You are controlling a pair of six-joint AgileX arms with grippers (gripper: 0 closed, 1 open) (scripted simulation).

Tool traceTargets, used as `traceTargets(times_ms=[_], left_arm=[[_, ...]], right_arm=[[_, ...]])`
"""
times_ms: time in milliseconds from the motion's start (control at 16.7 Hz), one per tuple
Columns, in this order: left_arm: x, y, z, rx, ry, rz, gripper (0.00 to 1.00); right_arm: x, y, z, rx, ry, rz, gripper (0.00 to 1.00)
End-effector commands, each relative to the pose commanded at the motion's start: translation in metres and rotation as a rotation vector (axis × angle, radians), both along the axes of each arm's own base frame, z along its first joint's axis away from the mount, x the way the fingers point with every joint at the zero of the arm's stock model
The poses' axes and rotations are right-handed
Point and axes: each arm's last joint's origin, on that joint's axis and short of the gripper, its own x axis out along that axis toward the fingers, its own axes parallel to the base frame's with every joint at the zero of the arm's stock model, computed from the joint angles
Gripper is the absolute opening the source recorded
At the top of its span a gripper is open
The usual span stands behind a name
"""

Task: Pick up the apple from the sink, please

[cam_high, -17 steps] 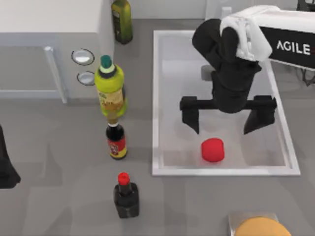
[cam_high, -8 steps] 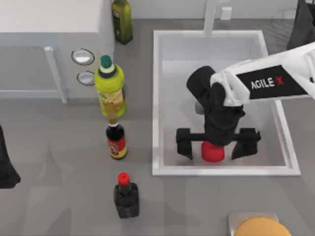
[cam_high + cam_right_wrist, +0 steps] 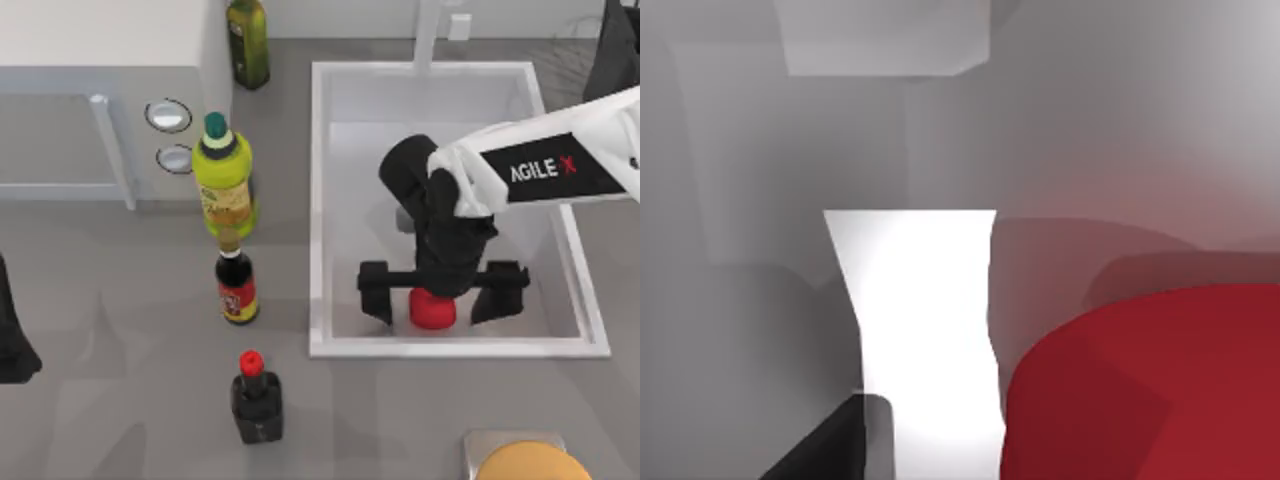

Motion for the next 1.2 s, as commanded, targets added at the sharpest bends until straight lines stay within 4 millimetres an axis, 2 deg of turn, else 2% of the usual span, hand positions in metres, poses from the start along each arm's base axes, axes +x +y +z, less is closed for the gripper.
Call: traceTargets(times_ms=[600,1080,1140,1200], left_arm=[[0.0,0.0,0.0,0.0,0.0,0.0,1.0],[0.0,0.0,0.0,0.0,0.0,0.0,1.0],[0.0,0.0,0.0,0.0,0.0,0.0,1.0],[0.0,0.0,0.0,0.0,0.0,0.0,1.0]], right_arm=[[0.0,0.0,0.0,0.0,0.0,0.0,0.02],[0.0,0.0,0.0,0.0,0.0,0.0,0.0],[0.005,0.001,0.026,0.0,-0.046,0.007,0.0],[0.005,0.001,0.027,0.0,-0.046,0.007,0.0]])
